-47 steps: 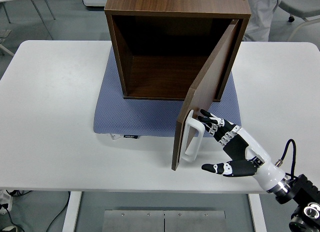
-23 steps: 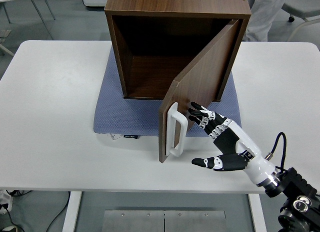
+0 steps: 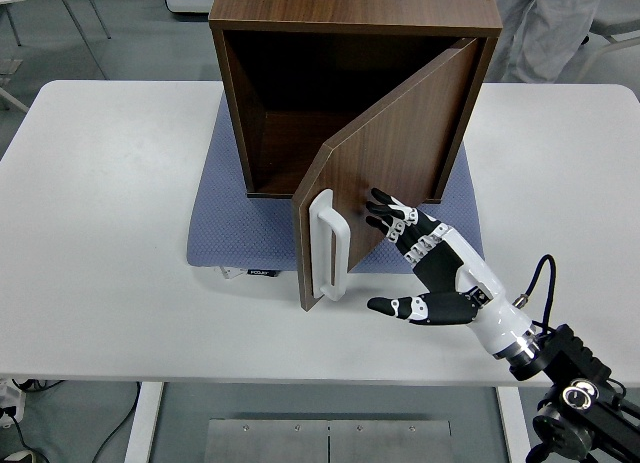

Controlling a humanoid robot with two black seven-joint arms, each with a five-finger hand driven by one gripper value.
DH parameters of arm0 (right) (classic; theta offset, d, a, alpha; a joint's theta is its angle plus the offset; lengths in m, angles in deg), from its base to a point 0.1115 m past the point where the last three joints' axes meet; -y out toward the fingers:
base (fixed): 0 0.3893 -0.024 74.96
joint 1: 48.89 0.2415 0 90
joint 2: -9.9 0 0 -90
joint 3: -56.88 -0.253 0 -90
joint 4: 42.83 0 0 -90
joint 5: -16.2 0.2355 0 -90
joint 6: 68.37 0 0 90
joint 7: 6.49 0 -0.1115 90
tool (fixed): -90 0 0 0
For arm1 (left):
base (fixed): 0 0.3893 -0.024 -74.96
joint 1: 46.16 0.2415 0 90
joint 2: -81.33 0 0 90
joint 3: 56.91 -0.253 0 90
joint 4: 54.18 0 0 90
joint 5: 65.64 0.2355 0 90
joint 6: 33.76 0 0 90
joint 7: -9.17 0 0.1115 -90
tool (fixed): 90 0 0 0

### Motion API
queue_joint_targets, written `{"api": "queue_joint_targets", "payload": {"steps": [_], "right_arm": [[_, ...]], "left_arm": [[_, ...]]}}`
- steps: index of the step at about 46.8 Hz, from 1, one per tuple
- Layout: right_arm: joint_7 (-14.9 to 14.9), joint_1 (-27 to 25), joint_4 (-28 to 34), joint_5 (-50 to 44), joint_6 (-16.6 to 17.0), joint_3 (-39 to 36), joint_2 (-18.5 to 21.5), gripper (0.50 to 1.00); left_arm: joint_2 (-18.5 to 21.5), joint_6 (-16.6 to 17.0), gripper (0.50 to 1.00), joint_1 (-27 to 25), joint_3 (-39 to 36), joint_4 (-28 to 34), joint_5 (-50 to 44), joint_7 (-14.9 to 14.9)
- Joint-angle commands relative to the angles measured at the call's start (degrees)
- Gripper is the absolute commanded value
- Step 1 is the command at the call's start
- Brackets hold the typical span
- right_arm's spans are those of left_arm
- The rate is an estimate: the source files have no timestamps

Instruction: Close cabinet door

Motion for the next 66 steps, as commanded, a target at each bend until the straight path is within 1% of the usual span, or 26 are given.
{"api": "queue_joint_targets", "payload": {"steps": [1, 10, 11, 13, 22, 37, 43, 48, 66], "right_arm": [[0.00, 0.72, 0.05, 0.09, -0.13, 0.04, 0.57, 1.000], [0.00, 1.07, 0.32, -0.09, -0.31, 0.65, 2.33, 1.000], [0.00, 1.24, 0.84, -0.17, -0.74, 1.96, 3.37, 1.000], [0.00, 1.68, 1.19, -0.17, -1.18, 2.67, 4.17, 1.000], [0.00, 3.09, 2.16, -0.17, -2.68, 4.34, 6.10, 1.000], [0.00, 4.41, 3.83, 0.00, -2.77, 4.25, 6.28, 1.000], [0.00, 5.38, 4.09, 0.35, -4.18, 4.25, 6.37, 1.000], [0.00, 7.22, 5.76, 0.70, -4.44, 4.34, 7.86, 1.000], [0.00, 9.86, 9.63, 0.70, -4.70, 5.57, 12.70, 1.000]], "left_arm": [[0.00, -0.02, 1.000, 0.00, 0.00, 0.03, 0.00, 0.00], [0.00, -0.02, 1.000, 0.00, 0.00, -0.06, 0.00, 0.00], [0.00, -0.02, 1.000, 0.00, 0.00, 0.03, 0.00, 0.00], [0.00, -0.02, 1.000, 0.00, 0.00, 0.03, 0.00, 0.00], [0.00, -0.02, 1.000, 0.00, 0.00, 0.03, 0.00, 0.00], [0.00, -0.02, 1.000, 0.00, 0.00, 0.03, 0.00, 0.00], [0.00, -0.02, 1.000, 0.00, 0.00, 0.03, 0.00, 0.00], [0.00, -0.02, 1.000, 0.00, 0.00, -0.05, 0.00, 0.00], [0.00, -0.02, 1.000, 0.00, 0.00, 0.03, 0.00, 0.00]]}}
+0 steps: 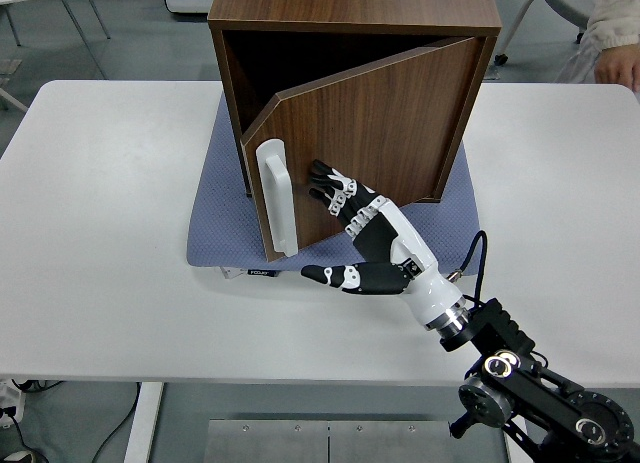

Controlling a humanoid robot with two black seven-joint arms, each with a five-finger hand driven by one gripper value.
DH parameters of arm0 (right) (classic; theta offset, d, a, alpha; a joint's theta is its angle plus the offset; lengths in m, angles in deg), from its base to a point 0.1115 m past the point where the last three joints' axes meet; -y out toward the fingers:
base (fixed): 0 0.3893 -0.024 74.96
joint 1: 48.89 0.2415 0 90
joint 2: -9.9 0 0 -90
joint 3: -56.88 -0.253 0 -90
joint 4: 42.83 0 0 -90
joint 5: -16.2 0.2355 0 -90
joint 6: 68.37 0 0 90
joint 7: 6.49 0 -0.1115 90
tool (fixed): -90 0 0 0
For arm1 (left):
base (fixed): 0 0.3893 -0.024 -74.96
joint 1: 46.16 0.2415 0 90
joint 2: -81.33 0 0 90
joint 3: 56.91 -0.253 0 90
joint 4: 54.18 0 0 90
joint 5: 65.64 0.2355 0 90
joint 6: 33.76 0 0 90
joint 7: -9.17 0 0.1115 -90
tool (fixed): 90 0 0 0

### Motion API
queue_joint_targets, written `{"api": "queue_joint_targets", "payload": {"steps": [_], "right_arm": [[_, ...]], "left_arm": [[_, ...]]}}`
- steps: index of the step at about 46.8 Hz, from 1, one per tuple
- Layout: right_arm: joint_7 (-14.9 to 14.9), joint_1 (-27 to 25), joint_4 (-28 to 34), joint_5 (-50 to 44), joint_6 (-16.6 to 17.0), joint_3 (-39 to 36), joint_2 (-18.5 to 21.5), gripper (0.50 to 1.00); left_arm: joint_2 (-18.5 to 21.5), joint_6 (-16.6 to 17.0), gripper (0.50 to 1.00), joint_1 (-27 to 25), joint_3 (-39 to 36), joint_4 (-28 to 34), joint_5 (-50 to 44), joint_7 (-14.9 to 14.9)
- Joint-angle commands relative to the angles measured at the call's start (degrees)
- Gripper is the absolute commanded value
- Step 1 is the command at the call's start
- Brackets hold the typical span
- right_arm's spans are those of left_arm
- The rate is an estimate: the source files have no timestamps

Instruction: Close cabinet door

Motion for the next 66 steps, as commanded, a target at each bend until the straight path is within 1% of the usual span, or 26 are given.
{"api": "queue_joint_targets", "payload": {"steps": [1, 14, 24, 29, 37, 52, 58, 66], "right_arm": [[0.00, 0.54, 0.70, 0.08, -0.29, 0.44, 0.93, 1.000], [0.28, 2.12, 3.78, 0.26, -0.73, 0.44, 3.31, 1.000], [0.37, 2.65, 8.00, 0.44, -1.53, 0.44, 5.86, 1.000], [0.37, 3.09, 9.32, 1.14, -2.32, 0.44, 5.86, 1.000], [1.07, 4.84, 9.76, 1.67, -2.76, 0.44, 5.86, 1.000], [1.60, 8.45, 11.17, 4.39, -2.76, 0.44, 5.86, 1.000], [2.39, 9.94, 11.69, 4.66, -2.67, 0.96, 5.86, 1.000], [2.48, 12.14, 12.48, 6.41, -2.58, 1.40, 5.86, 1.000]], "left_arm": [[0.00, 0.00, 1.000, 0.00, 0.00, 0.01, 0.00, 0.02], [0.00, 0.00, 1.000, 0.00, 0.00, 0.01, 0.00, 0.02], [0.00, 0.09, 1.000, 0.00, 0.00, -0.08, 0.00, 0.02], [0.00, 0.00, 1.000, 0.00, 0.00, 0.01, 0.00, 0.02], [0.00, 0.00, 1.000, 0.00, 0.00, 0.01, 0.00, 0.02], [0.00, 0.00, 1.000, 0.00, 0.00, 0.01, 0.00, 0.02], [0.00, 0.00, 1.000, 0.00, 0.00, -0.08, 0.00, 0.02], [0.00, 0.00, 1.000, 0.00, 0.00, 0.01, 0.00, 0.02]]}}
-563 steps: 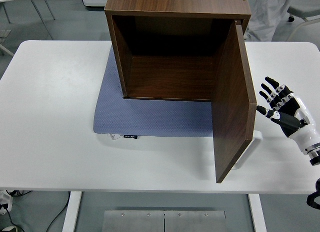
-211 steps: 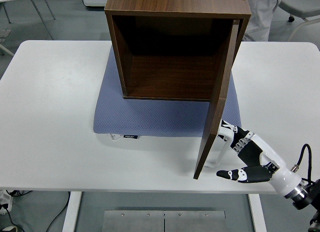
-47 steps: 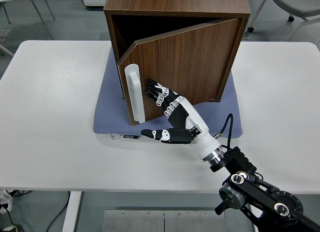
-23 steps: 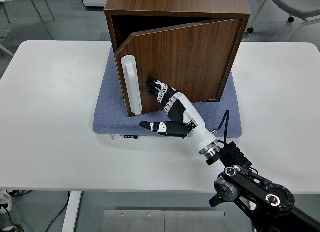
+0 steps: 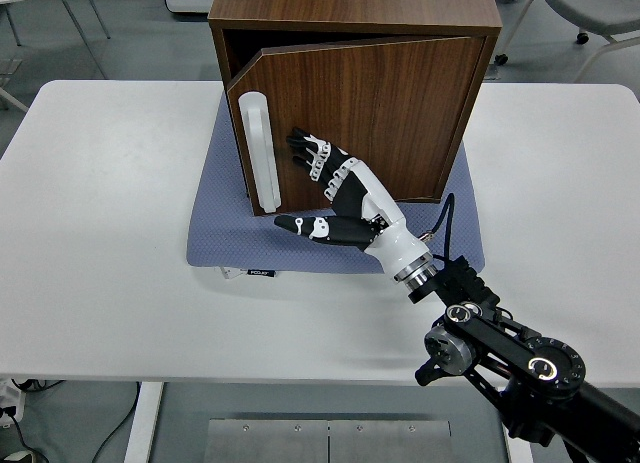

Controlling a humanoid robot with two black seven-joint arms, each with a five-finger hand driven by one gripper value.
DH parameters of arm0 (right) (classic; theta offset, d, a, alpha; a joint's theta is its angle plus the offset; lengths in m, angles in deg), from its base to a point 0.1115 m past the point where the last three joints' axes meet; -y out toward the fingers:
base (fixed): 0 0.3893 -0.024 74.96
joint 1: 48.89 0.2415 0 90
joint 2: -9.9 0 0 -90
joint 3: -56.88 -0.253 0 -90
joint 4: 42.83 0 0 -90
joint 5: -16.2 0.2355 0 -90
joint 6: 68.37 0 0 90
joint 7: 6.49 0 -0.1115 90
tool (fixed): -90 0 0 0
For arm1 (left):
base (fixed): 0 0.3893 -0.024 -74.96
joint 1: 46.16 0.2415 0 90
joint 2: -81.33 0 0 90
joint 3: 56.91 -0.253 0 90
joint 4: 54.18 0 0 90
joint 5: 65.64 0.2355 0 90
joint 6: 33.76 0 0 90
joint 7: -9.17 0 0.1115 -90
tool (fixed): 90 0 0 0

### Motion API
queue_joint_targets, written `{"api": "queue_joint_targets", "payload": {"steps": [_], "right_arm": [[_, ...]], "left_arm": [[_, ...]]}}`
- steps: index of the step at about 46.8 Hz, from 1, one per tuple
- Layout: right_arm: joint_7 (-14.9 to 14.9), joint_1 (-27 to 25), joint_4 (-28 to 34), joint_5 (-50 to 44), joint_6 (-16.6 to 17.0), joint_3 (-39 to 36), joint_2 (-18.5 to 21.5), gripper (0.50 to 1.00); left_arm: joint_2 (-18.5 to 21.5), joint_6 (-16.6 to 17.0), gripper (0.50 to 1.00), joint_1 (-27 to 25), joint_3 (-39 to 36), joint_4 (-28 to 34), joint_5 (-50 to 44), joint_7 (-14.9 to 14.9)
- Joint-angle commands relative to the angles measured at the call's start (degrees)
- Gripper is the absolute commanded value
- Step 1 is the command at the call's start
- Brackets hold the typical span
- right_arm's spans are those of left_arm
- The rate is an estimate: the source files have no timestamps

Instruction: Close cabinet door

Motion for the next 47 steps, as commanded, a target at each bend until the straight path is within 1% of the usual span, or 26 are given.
{"api": "queue_joint_targets", "payload": {"steps": [1, 7, 21, 25, 26, 34, 39, 41, 47], "right_arm": [[0.02, 1.16, 0.68, 0.61, 0.05, 0.26, 0.00, 1.000], [0.02, 2.83, 1.64, 0.88, 0.13, 1.23, 0.00, 1.000], [0.55, 4.77, 4.90, 2.37, 0.13, 1.58, 0.00, 1.000], [0.55, 5.30, 5.69, 2.37, -0.13, 1.50, 0.00, 1.000], [0.55, 5.99, 7.08, 2.81, -0.22, 1.41, 0.00, 1.000], [0.64, 7.85, 9.90, 5.80, -1.53, 1.41, 0.00, 1.000], [0.81, 8.55, 10.44, 6.77, -1.71, 1.41, 0.00, 1.000], [1.51, 8.90, 11.05, 7.73, -1.80, 1.23, 0.00, 1.000], [1.95, 9.34, 11.84, 8.87, -2.42, 1.14, 0.00, 1.000]], "left_arm": [[0.00, -0.03, 1.000, 0.00, 0.00, 0.02, 0.00, 0.00], [0.00, -0.03, 1.000, 0.00, 0.00, -0.07, 0.00, 0.00], [0.00, -0.03, 1.000, 0.00, 0.00, 0.02, 0.00, 0.00], [0.00, -0.03, 1.000, 0.00, 0.00, 0.02, 0.00, 0.00], [0.00, -0.03, 1.000, 0.00, 0.00, -0.07, 0.00, 0.00], [0.00, -0.03, 1.000, 0.00, 0.00, 0.02, 0.00, 0.00], [0.00, -0.03, 1.000, 0.00, 0.00, 0.02, 0.00, 0.00], [0.00, -0.03, 1.000, 0.00, 0.00, 0.02, 0.00, 0.00], [0.00, -0.03, 1.000, 0.00, 0.00, 0.02, 0.00, 0.00]]}}
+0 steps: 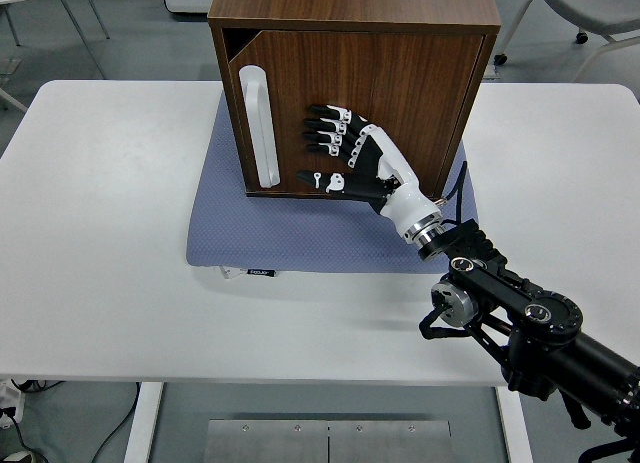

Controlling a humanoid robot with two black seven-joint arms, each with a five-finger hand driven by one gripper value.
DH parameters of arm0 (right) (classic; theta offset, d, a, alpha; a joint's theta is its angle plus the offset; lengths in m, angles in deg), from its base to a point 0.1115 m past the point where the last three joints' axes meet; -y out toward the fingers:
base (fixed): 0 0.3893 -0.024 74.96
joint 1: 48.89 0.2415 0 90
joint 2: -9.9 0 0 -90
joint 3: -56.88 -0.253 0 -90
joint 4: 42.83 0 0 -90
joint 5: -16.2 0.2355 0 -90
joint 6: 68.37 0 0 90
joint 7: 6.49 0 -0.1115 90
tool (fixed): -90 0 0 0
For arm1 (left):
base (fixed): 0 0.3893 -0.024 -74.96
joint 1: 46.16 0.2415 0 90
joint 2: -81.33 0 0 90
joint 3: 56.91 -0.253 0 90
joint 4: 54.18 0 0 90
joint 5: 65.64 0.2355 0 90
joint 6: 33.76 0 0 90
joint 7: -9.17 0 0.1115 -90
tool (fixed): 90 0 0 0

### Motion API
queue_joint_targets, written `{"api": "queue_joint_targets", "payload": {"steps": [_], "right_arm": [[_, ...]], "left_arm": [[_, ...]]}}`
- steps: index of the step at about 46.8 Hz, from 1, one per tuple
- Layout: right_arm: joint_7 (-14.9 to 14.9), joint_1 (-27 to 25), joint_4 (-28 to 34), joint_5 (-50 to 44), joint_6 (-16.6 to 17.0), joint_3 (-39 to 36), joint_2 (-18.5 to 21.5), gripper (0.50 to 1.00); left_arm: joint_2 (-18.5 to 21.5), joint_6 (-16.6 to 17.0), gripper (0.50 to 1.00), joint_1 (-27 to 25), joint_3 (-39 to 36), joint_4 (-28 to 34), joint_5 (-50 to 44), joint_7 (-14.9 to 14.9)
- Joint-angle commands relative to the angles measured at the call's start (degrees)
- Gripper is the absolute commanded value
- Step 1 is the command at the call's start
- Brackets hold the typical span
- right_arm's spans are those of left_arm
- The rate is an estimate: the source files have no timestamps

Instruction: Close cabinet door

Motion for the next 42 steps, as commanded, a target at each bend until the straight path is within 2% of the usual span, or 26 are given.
{"api": "queue_joint_targets", "payload": {"steps": [1, 18, 19, 29, 42], "right_arm": [[0.11, 0.21, 0.16, 0.46, -0.23, 0.01, -0.01, 1.000], [-0.95, -0.58, -2.92, -0.33, 1.00, 3.79, -0.01, 1.000], [-1.91, -0.75, -3.88, -0.41, 1.00, 4.05, -0.01, 1.000], [-3.50, -3.12, -6.78, -3.05, 1.09, 4.05, -0.01, 1.000], [-4.31, -6.73, -11.62, -3.23, 1.00, 3.79, -6.16, 1.000]], "left_arm": [[0.00, -0.01, 1.000, 0.00, 0.00, 0.01, 0.00, -0.01], [0.00, -0.01, 1.000, 0.00, 0.00, -0.08, 0.00, -0.01], [0.00, -0.01, 1.000, 0.00, 0.00, 0.01, 0.00, -0.01], [0.00, -0.01, 1.000, 0.00, 0.00, -0.08, 0.00, -0.01], [0.00, -0.01, 1.000, 0.00, 0.00, 0.01, 0.00, -0.01]]}}
